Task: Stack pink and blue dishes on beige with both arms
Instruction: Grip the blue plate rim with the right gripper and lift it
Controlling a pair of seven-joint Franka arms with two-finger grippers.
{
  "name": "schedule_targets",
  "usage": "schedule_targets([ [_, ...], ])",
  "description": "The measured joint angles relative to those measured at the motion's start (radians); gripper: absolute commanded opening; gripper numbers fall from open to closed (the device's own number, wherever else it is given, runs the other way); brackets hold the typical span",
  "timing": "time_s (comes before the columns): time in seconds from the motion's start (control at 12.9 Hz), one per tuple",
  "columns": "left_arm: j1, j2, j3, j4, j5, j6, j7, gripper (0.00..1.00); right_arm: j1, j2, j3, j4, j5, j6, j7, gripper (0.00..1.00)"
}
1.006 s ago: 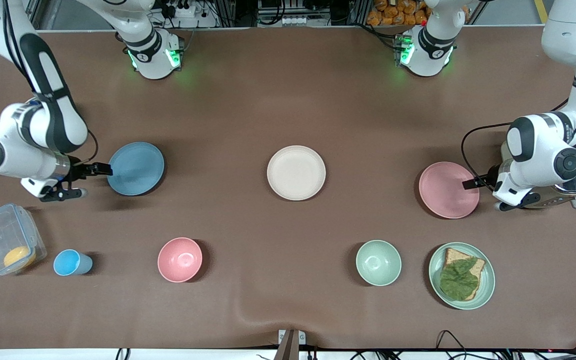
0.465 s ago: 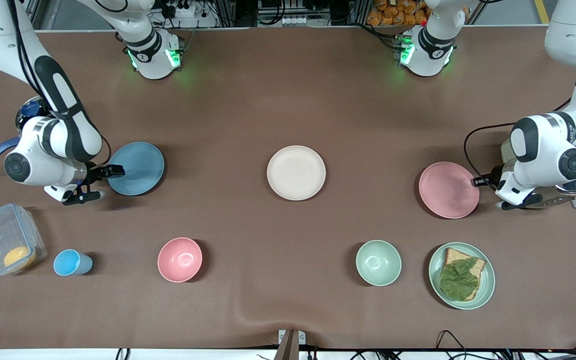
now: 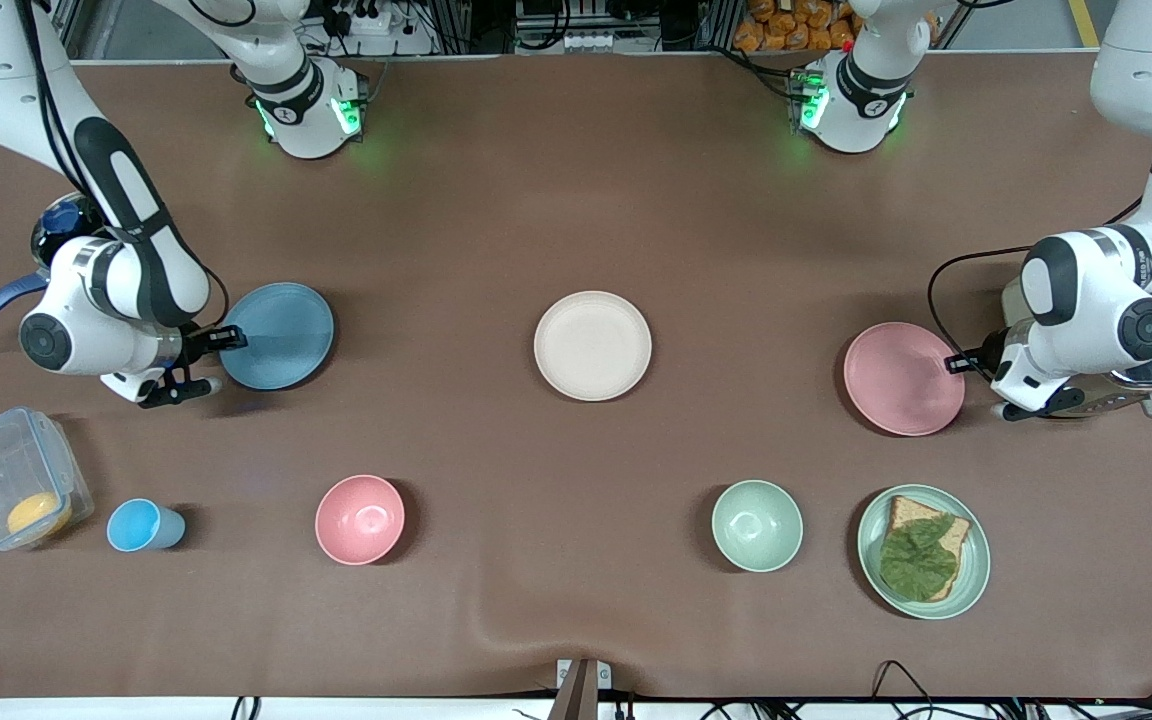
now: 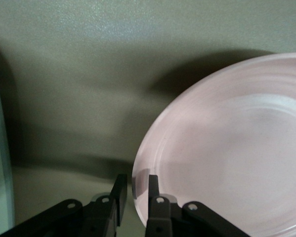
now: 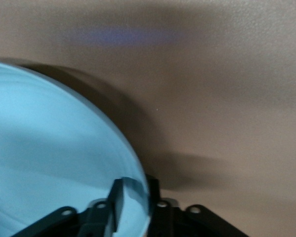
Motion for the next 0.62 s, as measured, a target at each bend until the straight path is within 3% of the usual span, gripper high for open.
schedule_targets([
  [0.15,0.0,0.005,0.0,0.001,-0.013,0.0,0.0,0.04,0.0,0.007,0.0,0.047,0.002,-0.09,0.0,0.0],
  [0.23,0.0,0.008,0.0,0.001,-0.02,0.001,0.0,0.0,0.0,0.01,0.001,0.082,0.003,-0.143,-0.001,0.0],
  [0.62,0.002,-0.009,-0.036,0.02,-0.039,-0.022,0.042,0.0,0.0,0.016,0.001,0.237,0.023,-0.359,-0.001,0.0],
])
